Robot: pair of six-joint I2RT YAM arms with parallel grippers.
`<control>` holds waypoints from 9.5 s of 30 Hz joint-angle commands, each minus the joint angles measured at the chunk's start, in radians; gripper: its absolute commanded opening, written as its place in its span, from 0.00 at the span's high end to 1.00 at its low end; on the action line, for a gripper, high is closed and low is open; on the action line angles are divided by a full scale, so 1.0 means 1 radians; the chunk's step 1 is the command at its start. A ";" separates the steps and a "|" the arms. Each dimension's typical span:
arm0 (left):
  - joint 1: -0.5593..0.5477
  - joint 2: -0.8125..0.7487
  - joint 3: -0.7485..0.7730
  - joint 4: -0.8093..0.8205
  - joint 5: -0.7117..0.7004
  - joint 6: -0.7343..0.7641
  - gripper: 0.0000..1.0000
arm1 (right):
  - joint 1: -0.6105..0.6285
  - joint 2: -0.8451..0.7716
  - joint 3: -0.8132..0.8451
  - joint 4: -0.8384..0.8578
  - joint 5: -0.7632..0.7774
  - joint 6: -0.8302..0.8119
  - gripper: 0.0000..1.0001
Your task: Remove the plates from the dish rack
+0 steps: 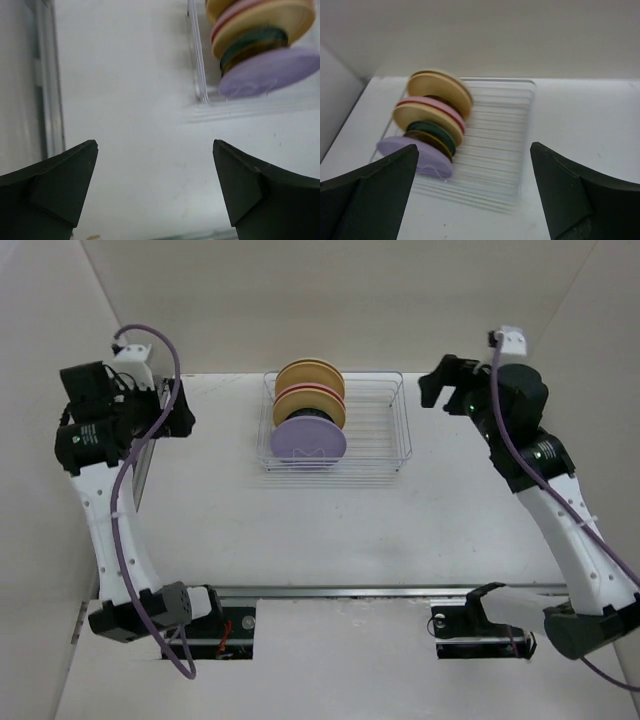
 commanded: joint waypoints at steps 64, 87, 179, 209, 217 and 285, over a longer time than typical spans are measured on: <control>-0.431 0.656 0.002 0.159 -0.220 -0.263 0.84 | 0.326 0.312 -0.132 -0.106 -0.532 -0.187 1.00; -0.706 0.669 0.060 0.265 -0.521 0.246 0.38 | 0.373 0.470 -0.329 0.038 -0.492 0.099 0.41; -0.111 0.602 -0.532 -0.250 -0.188 0.188 0.89 | 0.270 1.096 0.641 0.044 -0.074 -0.208 0.50; -0.092 0.521 -0.342 -0.324 -0.206 0.131 0.56 | 0.386 0.774 0.455 0.108 0.119 -0.481 1.00; -0.069 0.512 -0.301 -0.281 -0.248 0.076 0.56 | 0.458 0.731 0.418 0.056 0.158 -0.435 1.00; -0.313 0.950 0.420 -0.250 -0.085 -0.147 0.46 | 0.236 1.013 0.701 -0.010 -0.107 -0.271 0.61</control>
